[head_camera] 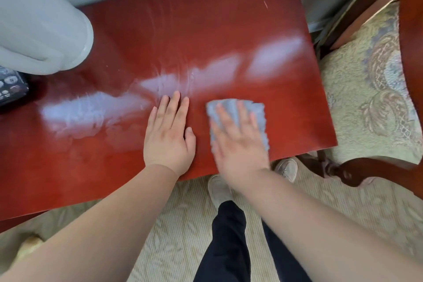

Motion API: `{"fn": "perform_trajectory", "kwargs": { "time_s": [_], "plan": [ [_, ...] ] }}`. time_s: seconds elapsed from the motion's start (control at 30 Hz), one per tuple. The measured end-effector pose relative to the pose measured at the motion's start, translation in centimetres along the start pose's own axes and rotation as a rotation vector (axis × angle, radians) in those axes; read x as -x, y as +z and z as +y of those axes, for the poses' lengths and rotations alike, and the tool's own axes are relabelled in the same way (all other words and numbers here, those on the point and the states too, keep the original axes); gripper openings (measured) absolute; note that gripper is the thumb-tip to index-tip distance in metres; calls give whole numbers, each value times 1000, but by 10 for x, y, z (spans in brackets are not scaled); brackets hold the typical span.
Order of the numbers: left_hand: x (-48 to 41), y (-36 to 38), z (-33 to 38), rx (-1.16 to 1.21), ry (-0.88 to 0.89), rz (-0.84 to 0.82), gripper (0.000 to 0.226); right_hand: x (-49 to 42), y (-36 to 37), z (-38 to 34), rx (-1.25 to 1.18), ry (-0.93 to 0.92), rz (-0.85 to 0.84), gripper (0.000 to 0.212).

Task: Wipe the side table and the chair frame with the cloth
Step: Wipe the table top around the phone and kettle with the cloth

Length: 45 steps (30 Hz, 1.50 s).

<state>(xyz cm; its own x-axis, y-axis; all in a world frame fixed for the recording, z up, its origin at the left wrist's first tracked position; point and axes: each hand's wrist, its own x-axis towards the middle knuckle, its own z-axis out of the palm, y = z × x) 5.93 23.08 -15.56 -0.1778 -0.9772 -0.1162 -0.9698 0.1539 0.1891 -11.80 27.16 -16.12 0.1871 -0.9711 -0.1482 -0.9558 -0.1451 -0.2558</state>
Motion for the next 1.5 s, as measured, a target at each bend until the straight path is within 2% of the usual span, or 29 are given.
{"fn": "perform_trajectory", "kwargs": {
  "time_s": [0.1, 0.23, 0.43, 0.6, 0.7, 0.77, 0.83, 0.87, 1.07, 1.2, 1.3, 1.43, 1.5],
  "plan": [
    [0, 0, -1, 3, -8, -14, 70, 10, 14, -32, -84, -108, 2, 47],
    [1, 2, -1, 2, -1, 4, 69, 17, 4, 13, -5, -142, 1, 49],
    [2, 0, 4, -8, -29, -23, 72, 41, -30, 122, 94, 217, -48, 57],
    [2, 0, 3, -4, -23, -12, 71, 32, -30, 88, -21, 353, 16, 69],
    [2, 0, 2, -6, -21, -7, 71, 41, -16, 43, -83, 157, 19, 72],
    [2, 1, 1, 0, -13, 6, 71, 48, -8, 20, -74, -4, -8, 64],
    [3, 1, 2, 3, -12, -1, 71, 53, -4, 22, -67, -82, -6, 53],
    [2, 1, 2, 1, -16, -6, 71, 54, -4, 32, -47, -74, -8, 55],
    [2, -1, 4, 0, -38, -14, 72, 52, -23, 124, 41, 401, 40, 59],
    [1, -2, 4, -1, -35, -14, 72, 35, -34, 144, -162, 680, 47, 60],
    [1, -2, 5, -3, -24, -11, 73, 28, -30, 127, -18, 537, 88, 58],
    [0, -2, 7, -72, 2, -30, 75, -1, -25, 97, -10, 127, 54, 56],
    [-5, -3, 10, -129, 89, -60, 77, -16, -23, 79, -47, -72, 19, 59]
  ]
}}
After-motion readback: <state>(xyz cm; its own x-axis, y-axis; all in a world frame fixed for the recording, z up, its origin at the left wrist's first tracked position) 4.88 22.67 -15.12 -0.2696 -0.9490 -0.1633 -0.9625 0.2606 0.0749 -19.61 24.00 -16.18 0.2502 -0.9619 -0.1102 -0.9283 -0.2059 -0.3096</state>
